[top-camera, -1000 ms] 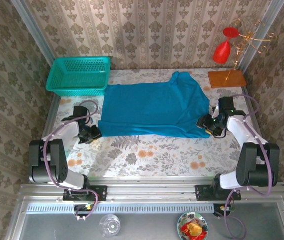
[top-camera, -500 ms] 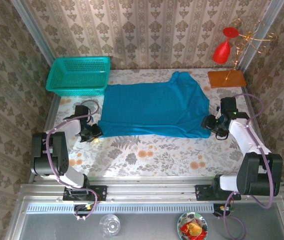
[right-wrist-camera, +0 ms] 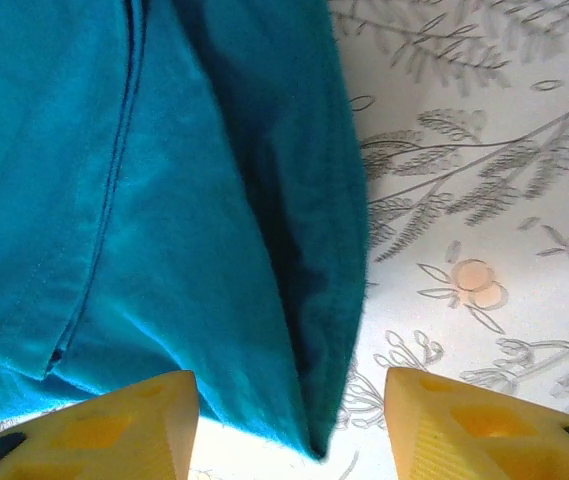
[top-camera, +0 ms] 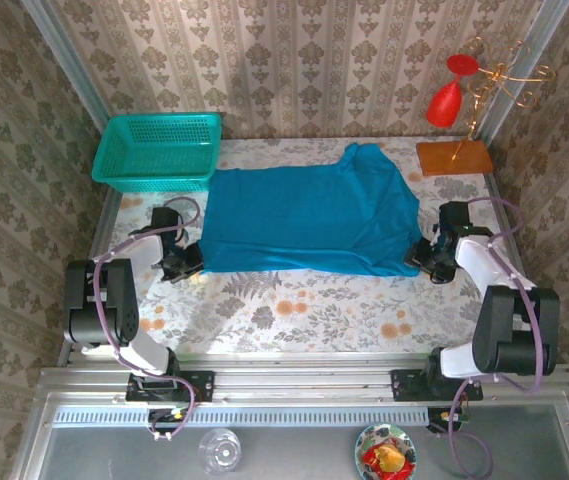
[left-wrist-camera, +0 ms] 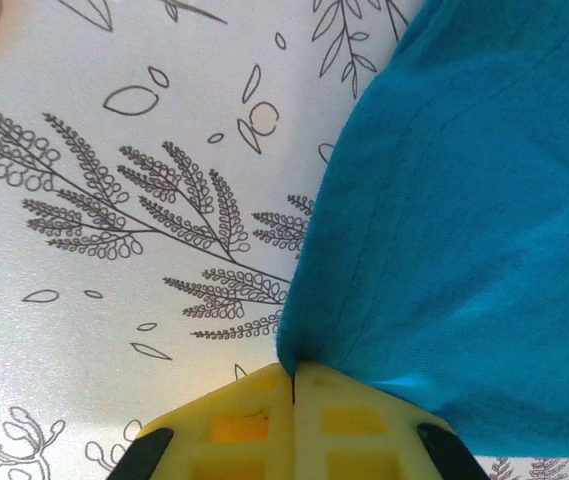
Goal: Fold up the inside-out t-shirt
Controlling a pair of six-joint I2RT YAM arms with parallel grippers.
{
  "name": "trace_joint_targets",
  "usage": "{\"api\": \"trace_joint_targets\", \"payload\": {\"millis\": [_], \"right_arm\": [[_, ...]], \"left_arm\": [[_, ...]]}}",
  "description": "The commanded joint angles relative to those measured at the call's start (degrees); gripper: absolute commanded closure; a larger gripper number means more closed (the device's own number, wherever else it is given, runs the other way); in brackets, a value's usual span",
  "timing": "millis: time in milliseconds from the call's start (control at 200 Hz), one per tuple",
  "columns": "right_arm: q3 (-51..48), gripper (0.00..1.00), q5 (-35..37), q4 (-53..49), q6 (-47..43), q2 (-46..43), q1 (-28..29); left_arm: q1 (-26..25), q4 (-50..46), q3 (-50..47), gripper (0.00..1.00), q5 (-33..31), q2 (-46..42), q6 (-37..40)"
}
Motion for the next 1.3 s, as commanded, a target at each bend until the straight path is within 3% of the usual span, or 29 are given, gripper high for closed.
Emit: {"api": "trace_joint_targets", "payload": {"millis": [0, 80, 180, 235, 565, 770, 875, 950, 1050, 1185, 1295], "right_arm": [[0.7, 0.50, -6.4, 2.1, -0.8, 3.7, -0.2], [1.3, 0.63, -7.0, 2.3, -0.3, 5.3, -0.2], [1.2, 0.90, -3.2, 0.3, 0.6, 3.9, -0.2], [0.8, 1.00, 0.0, -2.0, 1.1, 1.6, -0.2], [-5.8, 1.00, 10.4, -8.4, 8.8, -12.5, -1.7], [-9.5, 1.00, 9.3, -7.1, 14.0, -13.0, -2.1], [-10.5, 0.74, 9.9, -7.6, 14.7, -16.0, -2.0], [-9.6, 0.64, 10.7, -8.8, 14.6, -18.8, -1.9], [-7.3, 0.61, 9.8, -9.7, 13.0, -21.7, -1.0], [-4.0, 0.61, 3.5, -9.1, 10.6, -20.9, 2.0], [-2.7, 0.60, -2.8, -7.2, 10.0, -16.1, 5.1]], "left_arm": [[0.1, -1.3, 1.4, 1.00, -0.4, -0.5, 1.0], [0.1, -1.8, 1.5, 1.00, -0.5, -1.0, 1.0], [0.5, -2.8, 1.2, 1.00, -1.0, -2.5, 0.8], [0.8, -3.8, 0.7, 1.00, -1.6, -4.0, 0.7], [4.3, -7.2, -8.8, 1.00, -3.0, -15.0, -3.9], [4.4, -7.9, -13.9, 1.00, -2.4, -19.9, -7.4], [4.1, -7.4, -16.2, 1.00, -0.9, -22.6, -9.5], [4.1, -8.7, -15.4, 0.89, -0.7, -24.3, -9.3], [4.1, -11.3, -11.9, 0.77, -1.5, -26.9, -8.0], [2.8, -12.8, -6.4, 0.76, -0.7, -28.3, -5.8], [-1.4, -13.1, -2.5, 0.76, 1.0, -25.8, -4.3]]}}
